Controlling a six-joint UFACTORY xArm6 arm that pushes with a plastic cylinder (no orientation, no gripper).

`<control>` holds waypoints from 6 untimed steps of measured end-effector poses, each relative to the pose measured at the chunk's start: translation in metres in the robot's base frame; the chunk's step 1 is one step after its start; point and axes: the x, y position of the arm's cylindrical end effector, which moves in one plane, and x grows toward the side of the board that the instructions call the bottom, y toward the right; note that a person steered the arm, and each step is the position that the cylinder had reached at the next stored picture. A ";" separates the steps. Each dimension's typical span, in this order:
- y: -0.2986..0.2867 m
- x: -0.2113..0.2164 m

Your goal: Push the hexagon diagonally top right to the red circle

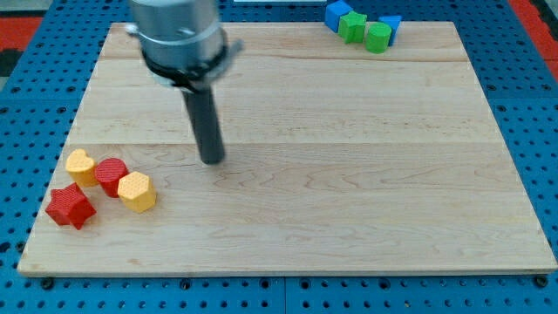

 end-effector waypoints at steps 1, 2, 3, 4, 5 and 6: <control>0.017 0.079; -0.050 0.091; -0.115 0.078; -0.132 0.057; -0.077 0.030; -0.009 -0.004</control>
